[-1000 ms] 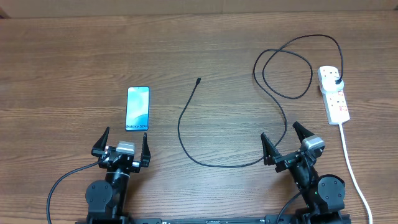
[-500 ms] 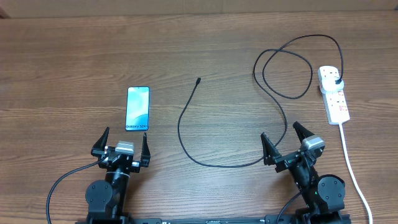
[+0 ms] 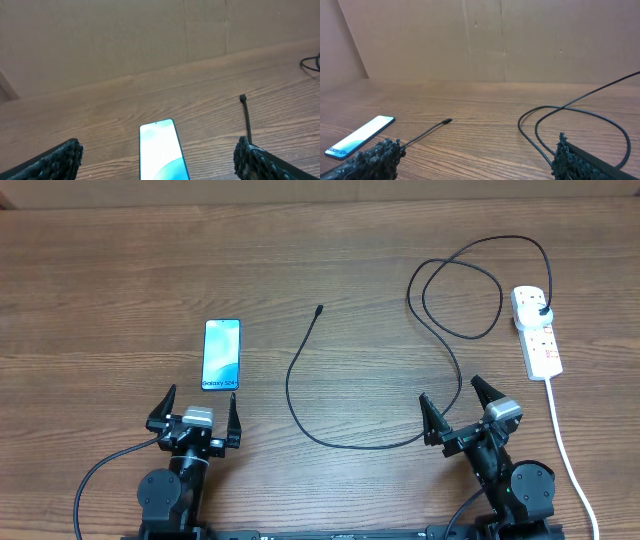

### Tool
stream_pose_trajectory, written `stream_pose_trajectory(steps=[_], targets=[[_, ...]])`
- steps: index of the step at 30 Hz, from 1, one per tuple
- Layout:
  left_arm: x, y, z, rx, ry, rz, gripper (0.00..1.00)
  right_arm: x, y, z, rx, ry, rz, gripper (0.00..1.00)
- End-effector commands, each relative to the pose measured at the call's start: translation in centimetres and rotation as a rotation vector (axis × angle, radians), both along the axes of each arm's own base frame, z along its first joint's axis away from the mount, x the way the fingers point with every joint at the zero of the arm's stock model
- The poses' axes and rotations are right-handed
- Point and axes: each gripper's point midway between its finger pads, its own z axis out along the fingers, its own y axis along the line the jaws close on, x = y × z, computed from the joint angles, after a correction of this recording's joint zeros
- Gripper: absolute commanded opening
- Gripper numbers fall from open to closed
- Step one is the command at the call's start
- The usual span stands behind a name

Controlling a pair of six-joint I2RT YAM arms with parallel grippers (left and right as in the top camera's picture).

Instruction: Plug charger to phone and switch on socket

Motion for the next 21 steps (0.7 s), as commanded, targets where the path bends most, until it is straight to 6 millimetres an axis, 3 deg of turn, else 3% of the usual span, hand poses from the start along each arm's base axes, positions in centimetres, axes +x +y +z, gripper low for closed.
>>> stream_pose_trajectory(steps=[1, 21], targets=[[0.0, 0.4, 0.8, -0.024, -0.014, 0.021, 1.0, 0.0, -0.1, -0.2, 0.003, -0.002, -0.003, 1.0], [-0.3, 0.3, 3.1, -0.055, -0.056, 0.02, 1.0, 0.0, -0.1, -0.2, 0.003, -0.002, -0.003, 1.0]])
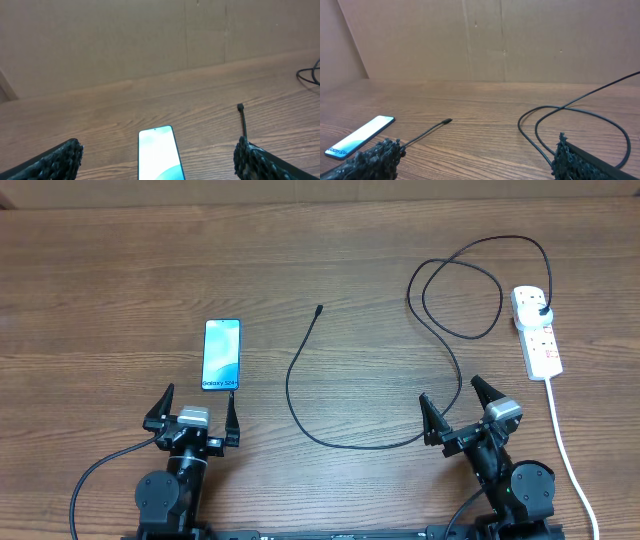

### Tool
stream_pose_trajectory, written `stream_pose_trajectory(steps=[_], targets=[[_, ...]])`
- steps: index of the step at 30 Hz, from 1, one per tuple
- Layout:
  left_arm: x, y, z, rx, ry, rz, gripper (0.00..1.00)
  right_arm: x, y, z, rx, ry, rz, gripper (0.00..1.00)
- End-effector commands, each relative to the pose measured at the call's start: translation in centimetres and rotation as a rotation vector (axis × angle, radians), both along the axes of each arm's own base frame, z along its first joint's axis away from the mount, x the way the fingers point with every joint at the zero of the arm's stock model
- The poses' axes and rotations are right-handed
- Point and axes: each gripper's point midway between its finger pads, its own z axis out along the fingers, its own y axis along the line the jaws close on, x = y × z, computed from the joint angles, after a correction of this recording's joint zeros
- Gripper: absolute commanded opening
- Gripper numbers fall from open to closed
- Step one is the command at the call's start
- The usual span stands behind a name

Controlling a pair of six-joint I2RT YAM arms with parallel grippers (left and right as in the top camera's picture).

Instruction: Plug charger to phone and switch on socket

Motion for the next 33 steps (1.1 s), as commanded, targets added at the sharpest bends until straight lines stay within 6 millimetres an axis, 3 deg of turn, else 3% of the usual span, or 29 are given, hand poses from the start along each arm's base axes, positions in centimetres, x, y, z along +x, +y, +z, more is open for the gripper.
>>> stream_pose_trajectory(steps=[1, 14, 23, 33], targets=[[-0.2, 0.3, 2.1, -0.019, -0.04, 0.018, 1.0, 0.0, -0.1, -0.2, 0.003, -0.002, -0.003, 1.0], [0.5, 0.4, 4.5, -0.017, -0.002, 0.022, 1.0, 0.0, -0.1, -0.2, 0.003, -0.002, -0.003, 1.0], [3.3, 0.2, 6.5, -0.015, 0.106, 0.016, 1.0, 0.0, -0.1, -0.2, 0.003, -0.002, -0.003, 1.0], [7.5, -2.3, 9.1, -0.069, 0.289, -0.112, 1.0, 0.0, -0.1, -0.2, 0.003, -0.002, -0.003, 1.0]])
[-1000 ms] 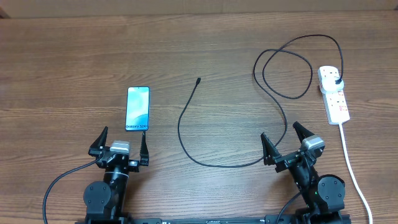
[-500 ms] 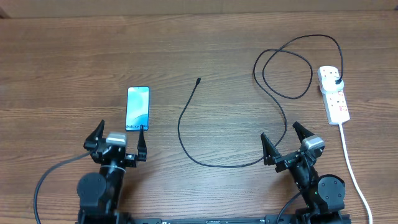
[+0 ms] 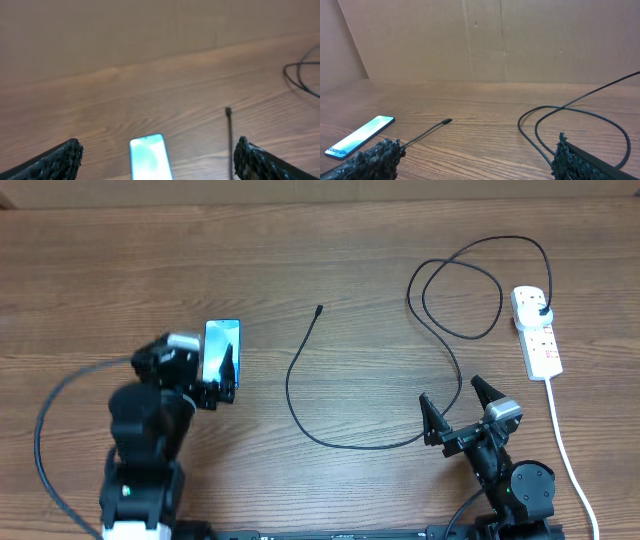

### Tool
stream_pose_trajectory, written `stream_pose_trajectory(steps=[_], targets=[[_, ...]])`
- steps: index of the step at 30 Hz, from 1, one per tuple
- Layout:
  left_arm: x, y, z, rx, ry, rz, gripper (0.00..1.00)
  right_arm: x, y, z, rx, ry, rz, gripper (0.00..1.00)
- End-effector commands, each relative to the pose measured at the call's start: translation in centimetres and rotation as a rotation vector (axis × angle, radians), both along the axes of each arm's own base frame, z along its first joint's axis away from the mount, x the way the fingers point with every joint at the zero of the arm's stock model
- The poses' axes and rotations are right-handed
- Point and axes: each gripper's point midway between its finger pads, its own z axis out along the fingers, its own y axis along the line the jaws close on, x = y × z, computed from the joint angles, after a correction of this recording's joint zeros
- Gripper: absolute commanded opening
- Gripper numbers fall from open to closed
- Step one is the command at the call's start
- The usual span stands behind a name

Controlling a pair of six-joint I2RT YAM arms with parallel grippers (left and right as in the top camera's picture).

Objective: Plug charger to phone and switch on socket
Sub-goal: 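Move the left gripper over the smartphone and lower onto it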

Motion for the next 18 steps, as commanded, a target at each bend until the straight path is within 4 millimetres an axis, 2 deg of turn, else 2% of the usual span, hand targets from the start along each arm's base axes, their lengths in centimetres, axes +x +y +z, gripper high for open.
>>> stream_pose_trajectory(steps=[1, 12, 18], targets=[[1.5, -1.3, 2.2, -0.063, 0.031, -0.059, 1.0, 0.0, -0.1, -0.2, 0.003, -0.002, -0.003, 1.0], [6.3, -2.6, 2.2, -0.109, 0.322, -0.111, 1.0, 0.0, -0.1, -0.2, 0.003, -0.002, -0.003, 1.0], [7.1, -4.1, 2.1, -0.163, 0.476, -0.179, 1.0, 0.0, -0.1, -0.2, 0.003, -0.002, -0.003, 1.0]])
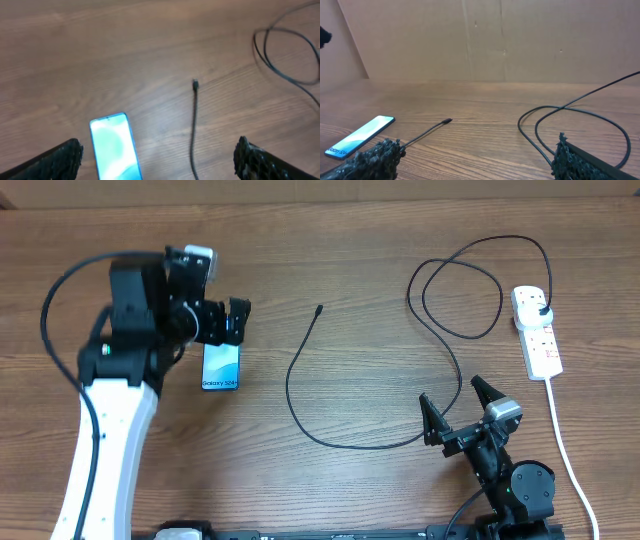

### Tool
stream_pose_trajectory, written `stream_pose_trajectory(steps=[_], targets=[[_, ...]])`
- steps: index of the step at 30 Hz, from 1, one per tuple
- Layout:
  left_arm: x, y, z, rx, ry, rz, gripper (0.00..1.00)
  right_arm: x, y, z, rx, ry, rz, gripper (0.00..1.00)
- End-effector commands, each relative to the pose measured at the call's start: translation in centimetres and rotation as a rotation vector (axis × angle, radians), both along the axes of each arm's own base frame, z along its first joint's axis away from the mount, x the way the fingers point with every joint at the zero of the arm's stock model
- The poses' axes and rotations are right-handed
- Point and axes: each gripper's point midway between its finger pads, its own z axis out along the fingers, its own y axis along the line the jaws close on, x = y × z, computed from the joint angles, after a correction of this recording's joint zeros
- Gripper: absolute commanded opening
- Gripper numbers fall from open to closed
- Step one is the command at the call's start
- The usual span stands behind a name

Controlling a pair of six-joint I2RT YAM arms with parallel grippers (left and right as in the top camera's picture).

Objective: Plug charger to phone and switch on socket
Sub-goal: 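Move the left gripper over the smartphone and lower onto it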

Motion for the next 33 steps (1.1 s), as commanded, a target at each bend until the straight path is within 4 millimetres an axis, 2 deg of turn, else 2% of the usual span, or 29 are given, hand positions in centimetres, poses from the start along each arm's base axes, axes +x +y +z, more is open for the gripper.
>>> stream_pose_trajectory(steps=[1, 6, 11, 17, 21, 23, 30, 33], targets=[[0.4, -1.5, 1.8, -0.084, 0.024, -0.057, 0.99, 0.0, -0.1, -0.2, 0.003, -0.002, -0.003, 1.0], [-0.9, -1.3, 0.9, -0.076, 0.104, -0.046, 1.0, 0.0, -0.1, -0.2, 0.003, -0.002, -0.003, 1.0], [-1.7, -2.3, 0.8, -0.122, 0.136, -0.086, 0.99, 0.0, -0.1, -0.2, 0.003, -0.002, -0.003, 1.0], [-1.7, -2.3, 0.3, -0.149, 0.175, -0.052, 1.0, 0.0, -0.1, -0.2, 0.003, -0.002, -0.003, 1.0], [-0.7, -2.1, -0.7, -0.166, 0.208, -0.01, 1.0, 0.0, -0.1, -0.2, 0.003, -0.002, -0.003, 1.0], [0.4, -1.7, -1.3, -0.155, 0.233, 0.019, 1.0, 0.0, -0.1, -0.2, 0.003, -0.002, -0.003, 1.0], [3.6, 1.2, -1.3, -0.028, 0.36, 0.18, 1.0, 0.0, -0.1, -0.2, 0.003, -0.002, -0.003, 1.0], [3.9, 2.1, -2.9, 0.008, 0.429, 0.235, 0.99, 0.0, -0.1, -0.2, 0.003, -0.002, -0.003, 1.0]])
